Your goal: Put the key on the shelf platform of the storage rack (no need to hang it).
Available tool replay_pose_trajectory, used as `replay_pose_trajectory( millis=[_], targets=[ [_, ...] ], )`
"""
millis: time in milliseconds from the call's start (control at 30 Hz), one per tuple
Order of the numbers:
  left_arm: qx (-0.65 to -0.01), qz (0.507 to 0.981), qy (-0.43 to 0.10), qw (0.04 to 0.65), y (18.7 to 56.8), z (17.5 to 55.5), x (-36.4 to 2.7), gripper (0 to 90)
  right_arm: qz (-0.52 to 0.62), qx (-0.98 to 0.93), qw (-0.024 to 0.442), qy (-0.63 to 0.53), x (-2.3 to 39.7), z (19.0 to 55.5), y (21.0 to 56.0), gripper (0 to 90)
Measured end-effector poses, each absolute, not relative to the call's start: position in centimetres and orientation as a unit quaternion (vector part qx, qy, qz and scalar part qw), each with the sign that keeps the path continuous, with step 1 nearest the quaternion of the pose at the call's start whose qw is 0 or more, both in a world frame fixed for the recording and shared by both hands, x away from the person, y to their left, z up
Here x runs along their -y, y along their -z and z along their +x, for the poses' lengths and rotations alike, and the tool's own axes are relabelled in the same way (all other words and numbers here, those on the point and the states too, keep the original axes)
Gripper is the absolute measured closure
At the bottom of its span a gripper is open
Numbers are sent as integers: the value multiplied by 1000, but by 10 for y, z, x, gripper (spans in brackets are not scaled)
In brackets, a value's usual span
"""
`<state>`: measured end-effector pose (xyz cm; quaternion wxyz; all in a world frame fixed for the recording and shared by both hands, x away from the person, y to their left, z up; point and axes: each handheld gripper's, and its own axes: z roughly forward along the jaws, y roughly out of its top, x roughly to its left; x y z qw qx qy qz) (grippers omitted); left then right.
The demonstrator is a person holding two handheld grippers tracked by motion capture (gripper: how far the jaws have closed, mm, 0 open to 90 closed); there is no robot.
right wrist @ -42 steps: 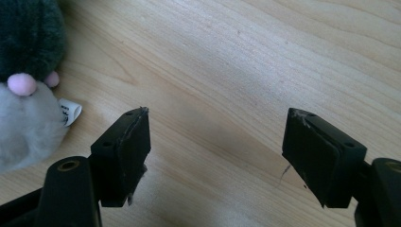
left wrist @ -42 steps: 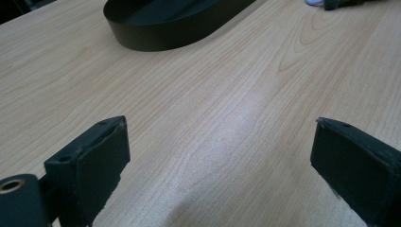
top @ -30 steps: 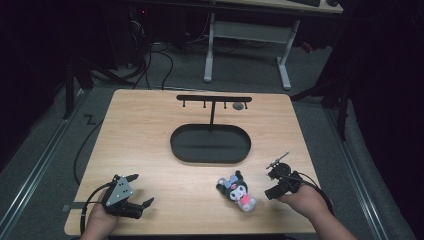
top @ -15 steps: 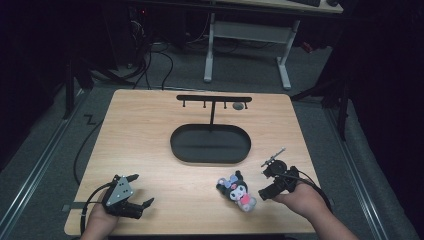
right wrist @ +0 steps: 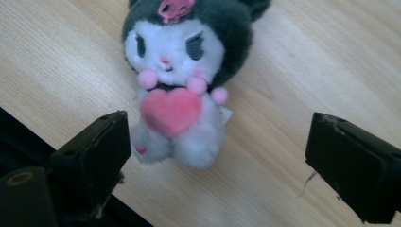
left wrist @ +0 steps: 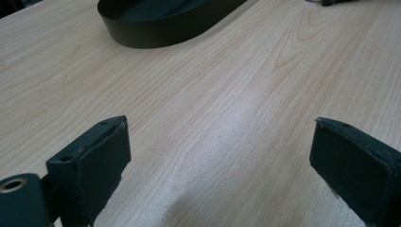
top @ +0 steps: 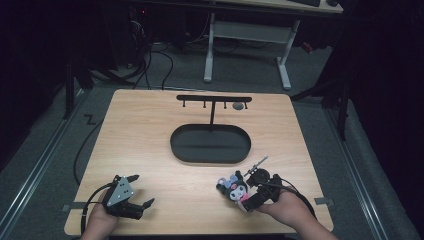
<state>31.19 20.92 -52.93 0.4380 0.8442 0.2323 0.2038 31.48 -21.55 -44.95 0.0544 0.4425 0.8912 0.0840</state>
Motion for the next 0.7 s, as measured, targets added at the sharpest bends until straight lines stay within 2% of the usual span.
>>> replay_pose_trajectory(
  millis=[200,400,700],
  targets=[
    [-237,841,-204,442,529,310,-212,65,442,-892,44,-81,207,315,463,123],
    [-246,837,-204,444,531,308,-218,65,439,-894,36,-86,192,313,467,124],
    [-251,835,-206,445,530,312,-220,64,425,-902,35,-71,189,320,479,162]
  ],
)
